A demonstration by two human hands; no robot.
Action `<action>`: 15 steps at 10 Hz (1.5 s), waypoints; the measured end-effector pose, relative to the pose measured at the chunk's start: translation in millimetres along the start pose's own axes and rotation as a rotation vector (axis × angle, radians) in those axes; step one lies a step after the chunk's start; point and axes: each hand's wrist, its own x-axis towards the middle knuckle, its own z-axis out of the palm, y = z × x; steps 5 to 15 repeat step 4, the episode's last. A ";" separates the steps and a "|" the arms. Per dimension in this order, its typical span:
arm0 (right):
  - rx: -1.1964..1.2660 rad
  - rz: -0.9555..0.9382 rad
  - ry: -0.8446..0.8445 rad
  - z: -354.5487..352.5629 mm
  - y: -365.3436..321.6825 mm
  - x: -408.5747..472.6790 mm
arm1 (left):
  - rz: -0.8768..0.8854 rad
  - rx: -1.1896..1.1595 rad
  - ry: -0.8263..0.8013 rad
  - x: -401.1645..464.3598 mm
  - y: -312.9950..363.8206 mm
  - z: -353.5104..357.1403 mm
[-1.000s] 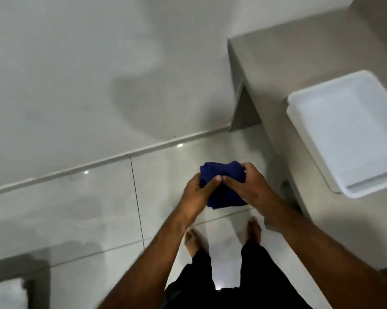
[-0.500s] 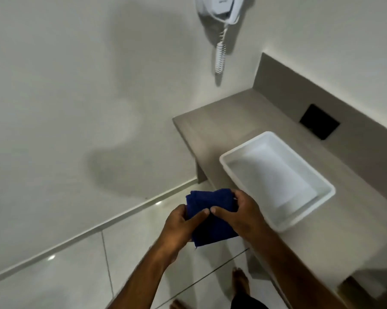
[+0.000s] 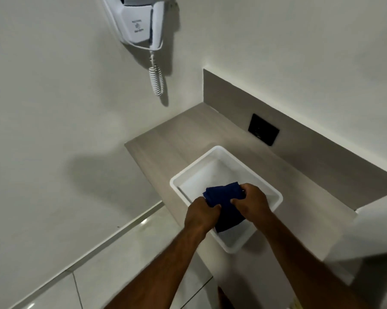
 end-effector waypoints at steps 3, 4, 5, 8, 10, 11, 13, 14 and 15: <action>-0.206 -0.063 -0.151 25.5 14.1 23.4 | 0.230 0.887 0.022 26.3 6.9 22.3; -0.431 -0.130 -0.035 30.0 10.7 21.9 | 0.389 0.844 0.073 26.3 3.4 12.8; -0.431 -0.130 -0.035 30.0 10.7 21.9 | 0.389 0.844 0.073 26.3 3.4 12.8; -0.431 -0.130 -0.035 30.0 10.7 21.9 | 0.389 0.844 0.073 26.3 3.4 12.8; -0.431 -0.130 -0.035 30.0 10.7 21.9 | 0.389 0.844 0.073 26.3 3.4 12.8; -0.431 -0.130 -0.035 30.0 10.7 21.9 | 0.389 0.844 0.073 26.3 3.4 12.8; -0.431 -0.130 -0.035 30.0 10.7 21.9 | 0.389 0.844 0.073 26.3 3.4 12.8; -0.431 -0.130 -0.035 30.0 10.7 21.9 | 0.389 0.844 0.073 26.3 3.4 12.8; -0.431 -0.130 -0.035 30.0 10.7 21.9 | 0.389 0.844 0.073 26.3 3.4 12.8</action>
